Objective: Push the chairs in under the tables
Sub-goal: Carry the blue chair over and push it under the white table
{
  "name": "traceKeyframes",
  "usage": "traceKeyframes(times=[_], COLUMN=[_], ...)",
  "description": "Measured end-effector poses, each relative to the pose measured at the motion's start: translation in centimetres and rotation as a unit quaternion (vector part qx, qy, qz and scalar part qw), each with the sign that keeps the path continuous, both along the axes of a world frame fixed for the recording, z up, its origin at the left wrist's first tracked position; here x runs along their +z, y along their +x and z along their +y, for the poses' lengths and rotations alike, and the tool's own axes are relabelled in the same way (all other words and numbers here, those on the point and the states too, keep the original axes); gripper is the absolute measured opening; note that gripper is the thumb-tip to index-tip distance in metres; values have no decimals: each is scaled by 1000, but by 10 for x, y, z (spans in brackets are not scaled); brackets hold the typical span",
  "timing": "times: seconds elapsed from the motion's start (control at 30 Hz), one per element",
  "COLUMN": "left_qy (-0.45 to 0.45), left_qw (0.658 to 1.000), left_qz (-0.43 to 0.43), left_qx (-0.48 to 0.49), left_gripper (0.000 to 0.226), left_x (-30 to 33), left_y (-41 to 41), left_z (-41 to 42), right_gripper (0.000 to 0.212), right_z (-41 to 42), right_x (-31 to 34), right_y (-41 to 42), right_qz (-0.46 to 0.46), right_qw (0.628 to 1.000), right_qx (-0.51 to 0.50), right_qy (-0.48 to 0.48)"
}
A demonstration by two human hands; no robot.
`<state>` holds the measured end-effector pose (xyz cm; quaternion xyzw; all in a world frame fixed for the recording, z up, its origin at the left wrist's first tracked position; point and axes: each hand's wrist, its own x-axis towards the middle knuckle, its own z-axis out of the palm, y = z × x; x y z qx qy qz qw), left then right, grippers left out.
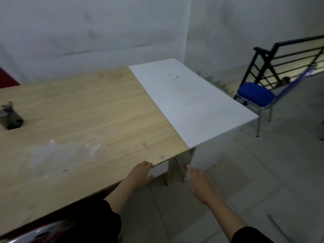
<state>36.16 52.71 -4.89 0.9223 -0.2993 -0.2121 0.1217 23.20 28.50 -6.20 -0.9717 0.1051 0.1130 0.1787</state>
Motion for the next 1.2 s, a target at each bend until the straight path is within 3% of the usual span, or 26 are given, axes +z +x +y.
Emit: traceKeyframes(times=[0.37, 0.73, 0.9, 1.2], left_qy=[12, -31, -59, -111], left_qw=[985, 979, 970, 953], left_qz=[44, 81, 82, 114], left_qx=[-169, -186, -219, -258], left_gripper=[43, 37, 34, 33], left_x=[-47, -55, -53, -60], left_y=[-10, 53, 84, 94], left_z=[-199, -407, -507, -642], right_gripper=[81, 77, 70, 66], right_z=[-137, -326, -405, -502], right_x=[-13, 5, 6, -37], right_y=[-56, 17, 40, 40], right_qz=[12, -4, -22, 47], right_qw=[987, 980, 964, 953], right_qx=[-159, -191, -258, -287], right_qy=[35, 48, 65, 83])
